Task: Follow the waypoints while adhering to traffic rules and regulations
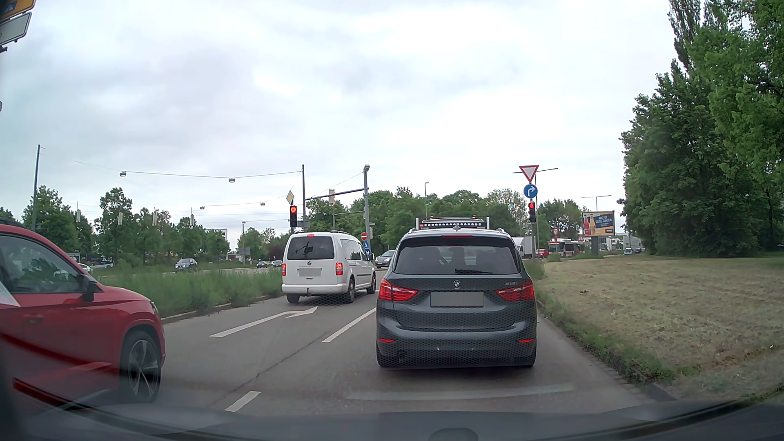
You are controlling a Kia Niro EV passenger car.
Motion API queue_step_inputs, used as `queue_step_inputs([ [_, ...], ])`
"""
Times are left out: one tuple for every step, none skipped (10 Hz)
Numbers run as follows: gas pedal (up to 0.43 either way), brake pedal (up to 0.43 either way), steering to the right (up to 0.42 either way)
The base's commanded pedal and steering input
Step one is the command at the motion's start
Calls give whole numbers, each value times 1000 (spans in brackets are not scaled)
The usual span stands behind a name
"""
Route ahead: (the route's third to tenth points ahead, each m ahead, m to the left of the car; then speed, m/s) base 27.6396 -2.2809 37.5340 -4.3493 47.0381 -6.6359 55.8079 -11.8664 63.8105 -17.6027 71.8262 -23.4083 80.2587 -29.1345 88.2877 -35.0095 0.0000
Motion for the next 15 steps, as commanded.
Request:
queue_step_inputs([
  [0, 226, 22],
  [0, 226, 22],
  [0, 226, 22],
  [0, 226, 22],
  [0, 226, 22],
  [0, 226, 22],
  [0, 226, 22],
  [0, 226, 22],
  [0, 226, 22],
  [0, 226, 22],
  [0, 226, 22],
  [0, 226, 22],
  [0, 226, 22],
  [0, 226, 22],
  [0, 226, 22],
])
